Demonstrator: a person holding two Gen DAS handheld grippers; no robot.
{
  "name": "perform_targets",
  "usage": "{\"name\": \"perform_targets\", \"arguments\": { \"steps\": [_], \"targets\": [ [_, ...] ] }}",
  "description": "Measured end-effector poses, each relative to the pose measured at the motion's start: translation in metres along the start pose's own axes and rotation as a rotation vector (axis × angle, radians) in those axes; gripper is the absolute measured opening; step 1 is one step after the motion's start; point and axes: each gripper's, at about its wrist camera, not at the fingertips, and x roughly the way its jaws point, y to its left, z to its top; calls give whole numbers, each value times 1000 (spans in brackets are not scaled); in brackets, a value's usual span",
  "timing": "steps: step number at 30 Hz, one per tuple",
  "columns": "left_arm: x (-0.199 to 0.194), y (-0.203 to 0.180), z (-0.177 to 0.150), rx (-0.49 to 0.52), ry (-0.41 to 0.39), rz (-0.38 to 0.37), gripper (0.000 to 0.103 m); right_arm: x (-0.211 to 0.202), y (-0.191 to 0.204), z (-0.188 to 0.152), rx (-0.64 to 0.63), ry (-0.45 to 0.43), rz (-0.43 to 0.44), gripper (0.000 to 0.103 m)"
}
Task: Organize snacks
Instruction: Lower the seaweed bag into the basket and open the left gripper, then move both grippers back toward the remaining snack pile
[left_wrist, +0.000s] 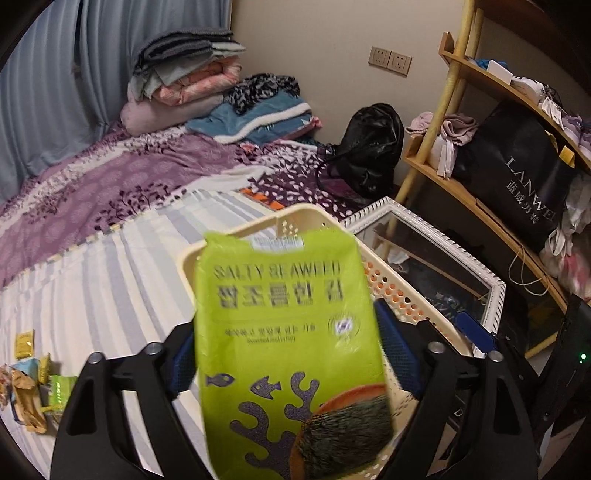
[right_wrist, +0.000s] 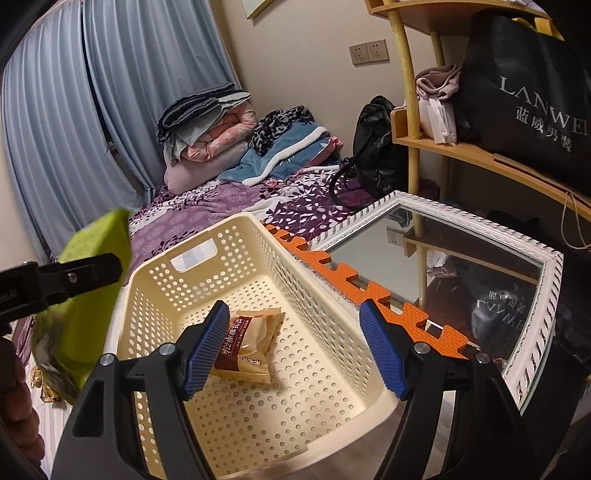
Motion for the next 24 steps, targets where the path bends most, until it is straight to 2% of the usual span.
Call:
{"name": "perform_targets", "arguments": {
  "steps": [13, 16, 24],
  "targets": [
    [-7, 27, -8, -60, 6, 47, 97, -2, 7, 2, -9, -5, 11, 73],
    [-13, 31, -10, -56, -2, 66, 97, -4, 11, 2, -16, -10, 16, 79],
    [-29, 44, -18, -55, -20, 96, 97, -13, 23, 5, -22, -30, 47, 80]
  ]
}}
